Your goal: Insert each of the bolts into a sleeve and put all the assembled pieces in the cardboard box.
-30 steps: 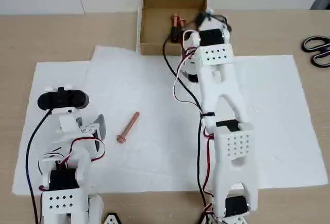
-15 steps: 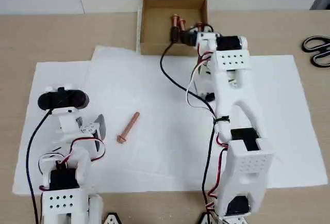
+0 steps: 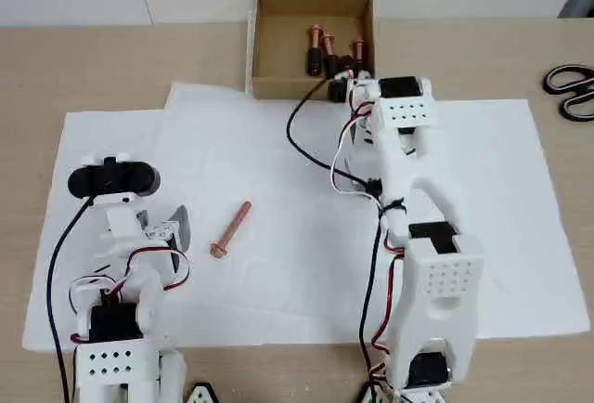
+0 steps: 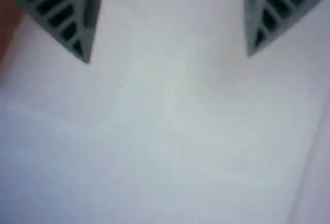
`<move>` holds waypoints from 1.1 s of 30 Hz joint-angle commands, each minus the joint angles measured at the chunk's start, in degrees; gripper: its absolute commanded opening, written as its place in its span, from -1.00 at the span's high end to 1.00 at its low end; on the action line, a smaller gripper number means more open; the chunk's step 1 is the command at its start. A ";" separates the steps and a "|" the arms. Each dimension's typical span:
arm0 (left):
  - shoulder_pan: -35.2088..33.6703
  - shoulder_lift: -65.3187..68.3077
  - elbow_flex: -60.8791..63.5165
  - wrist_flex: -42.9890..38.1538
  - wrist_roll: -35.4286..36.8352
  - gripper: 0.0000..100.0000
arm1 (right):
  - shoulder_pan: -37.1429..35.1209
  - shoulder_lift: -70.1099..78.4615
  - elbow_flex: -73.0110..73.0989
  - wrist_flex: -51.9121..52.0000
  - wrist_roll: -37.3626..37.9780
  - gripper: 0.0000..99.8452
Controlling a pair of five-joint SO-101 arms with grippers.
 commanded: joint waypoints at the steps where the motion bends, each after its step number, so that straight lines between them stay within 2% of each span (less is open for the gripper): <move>1: 0.00 -0.88 -0.31 -0.26 -0.18 0.63 | 0.31 -0.57 -0.44 -0.92 0.26 0.94; 5: 0.00 -0.88 -0.31 -0.26 -0.18 0.63 | -0.66 -0.57 -0.53 -0.92 0.35 0.81; 16: 0.00 -0.88 -0.31 -0.26 -0.18 0.63 | -1.01 -0.57 -0.62 -0.66 0.53 0.79; 21: 0.00 -0.79 -0.31 -0.26 -0.18 0.63 | -1.01 -0.57 -0.62 -0.40 0.70 0.65; 33: 0.09 -0.79 -0.31 -0.18 -0.18 0.63 | -1.10 -0.13 -0.62 -2.07 0.62 0.65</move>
